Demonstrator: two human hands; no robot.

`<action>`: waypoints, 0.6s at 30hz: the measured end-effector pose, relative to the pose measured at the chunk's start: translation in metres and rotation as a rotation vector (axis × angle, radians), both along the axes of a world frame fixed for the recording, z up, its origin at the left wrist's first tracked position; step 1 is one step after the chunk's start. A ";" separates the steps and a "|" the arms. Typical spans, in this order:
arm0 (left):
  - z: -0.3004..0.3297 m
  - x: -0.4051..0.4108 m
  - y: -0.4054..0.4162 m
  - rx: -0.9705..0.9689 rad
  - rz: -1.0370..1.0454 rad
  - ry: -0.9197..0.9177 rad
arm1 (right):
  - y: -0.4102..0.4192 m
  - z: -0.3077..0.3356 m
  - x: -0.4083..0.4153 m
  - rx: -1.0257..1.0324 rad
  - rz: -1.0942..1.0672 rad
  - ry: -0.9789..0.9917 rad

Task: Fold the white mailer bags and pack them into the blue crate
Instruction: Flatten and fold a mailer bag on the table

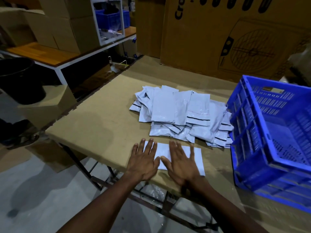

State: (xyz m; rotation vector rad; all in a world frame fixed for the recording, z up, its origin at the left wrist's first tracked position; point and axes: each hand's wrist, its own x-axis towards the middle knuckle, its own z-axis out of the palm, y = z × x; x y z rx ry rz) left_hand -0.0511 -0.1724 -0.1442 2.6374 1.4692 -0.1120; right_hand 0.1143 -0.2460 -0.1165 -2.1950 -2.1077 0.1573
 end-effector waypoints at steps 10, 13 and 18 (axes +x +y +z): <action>-0.001 0.001 0.000 0.016 0.000 0.012 | -0.005 -0.029 0.021 -0.003 -0.004 0.076; -0.001 -0.001 0.000 0.013 -0.004 0.000 | -0.014 -0.028 0.036 -0.015 -0.051 0.068; -0.003 -0.002 0.000 -0.012 0.006 -0.037 | -0.029 -0.024 0.056 -0.069 -0.120 0.073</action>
